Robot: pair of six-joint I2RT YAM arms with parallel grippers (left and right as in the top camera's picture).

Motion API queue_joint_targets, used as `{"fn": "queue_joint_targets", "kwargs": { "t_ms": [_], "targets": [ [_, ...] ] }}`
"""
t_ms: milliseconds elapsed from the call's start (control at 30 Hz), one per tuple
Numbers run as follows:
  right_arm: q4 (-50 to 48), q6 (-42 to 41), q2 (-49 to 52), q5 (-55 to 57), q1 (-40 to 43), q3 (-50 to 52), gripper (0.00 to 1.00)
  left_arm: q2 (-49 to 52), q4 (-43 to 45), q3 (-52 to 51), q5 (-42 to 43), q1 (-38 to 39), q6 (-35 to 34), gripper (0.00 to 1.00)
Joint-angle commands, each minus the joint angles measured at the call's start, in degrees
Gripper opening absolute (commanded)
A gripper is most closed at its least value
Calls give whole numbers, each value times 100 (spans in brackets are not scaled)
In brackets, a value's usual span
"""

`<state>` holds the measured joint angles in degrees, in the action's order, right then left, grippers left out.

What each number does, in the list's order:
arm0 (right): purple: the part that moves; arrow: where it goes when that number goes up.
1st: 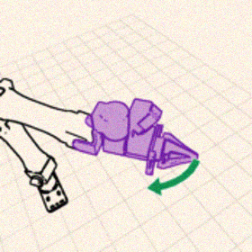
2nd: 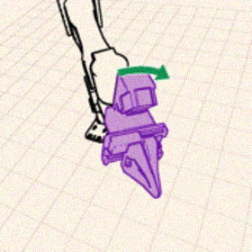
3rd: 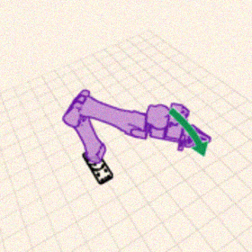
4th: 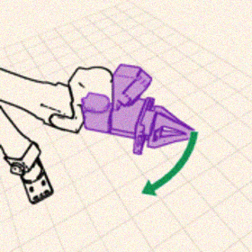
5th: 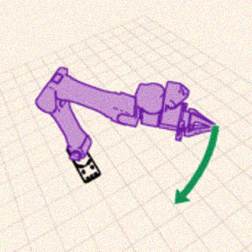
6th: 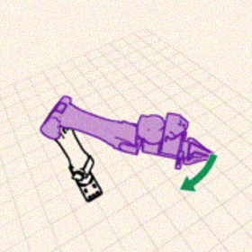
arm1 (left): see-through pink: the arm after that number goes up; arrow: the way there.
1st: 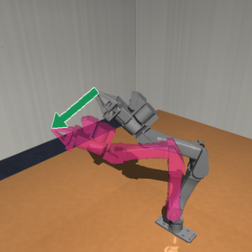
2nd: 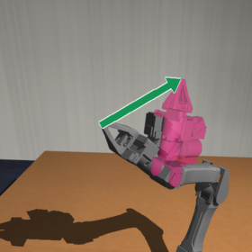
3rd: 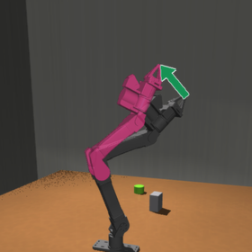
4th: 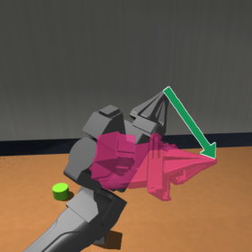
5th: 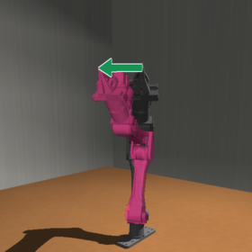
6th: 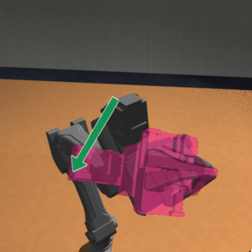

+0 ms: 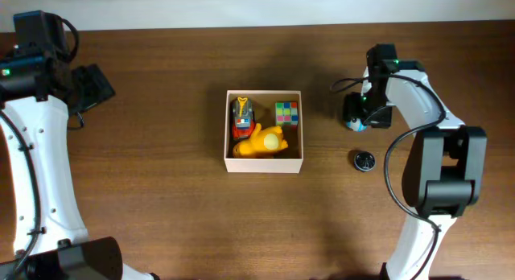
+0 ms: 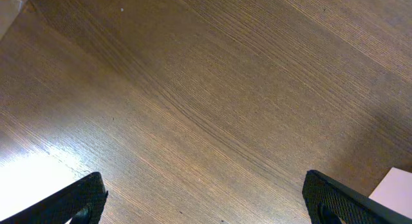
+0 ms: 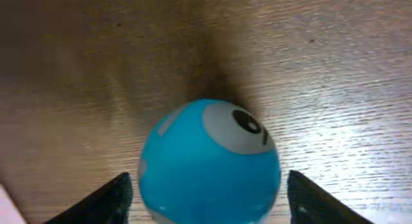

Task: Pack container
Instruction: 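Retract the left arm and grasp the blue ball with the right gripper, then carry the blue ball into the box and release it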

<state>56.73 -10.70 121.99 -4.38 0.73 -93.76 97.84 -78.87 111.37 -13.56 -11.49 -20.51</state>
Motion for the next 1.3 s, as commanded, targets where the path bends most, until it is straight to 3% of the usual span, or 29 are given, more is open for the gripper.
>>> {"fn": "queue_joint_targets", "kwargs": {
  "t_ms": [0, 233, 300, 333, 667, 933, 1267],
  "targets": [
    [24, -7, 52, 52, -39, -55, 69, 9, -7, -2, -22, -31, 90, 99],
    [153, -4, 52, 55, -46, -55, 63, 9, -7, -2, -22, -31, 90, 99],
    [146, -4, 52, 55, -46, -55, 45, 9, -7, -2, -22, -31, 90, 99],
    [146, -4, 52, 55, -46, -57, 41, 9, -7, -2, -22, -31, 90, 99],
    [1156, 125, -352, 79, -295, -1108, 41, 9, -7, -2, -22, -31, 90, 99],
    [1851, 94, -1064, 74, -1552, -2699, 32, 9, -7, -2, -22, -31, 90, 99],
    [1502, -485, -667, 50, -2643, -2339, 34, 9, -7, -2, -22, -31, 87, 99]
  ]
}}
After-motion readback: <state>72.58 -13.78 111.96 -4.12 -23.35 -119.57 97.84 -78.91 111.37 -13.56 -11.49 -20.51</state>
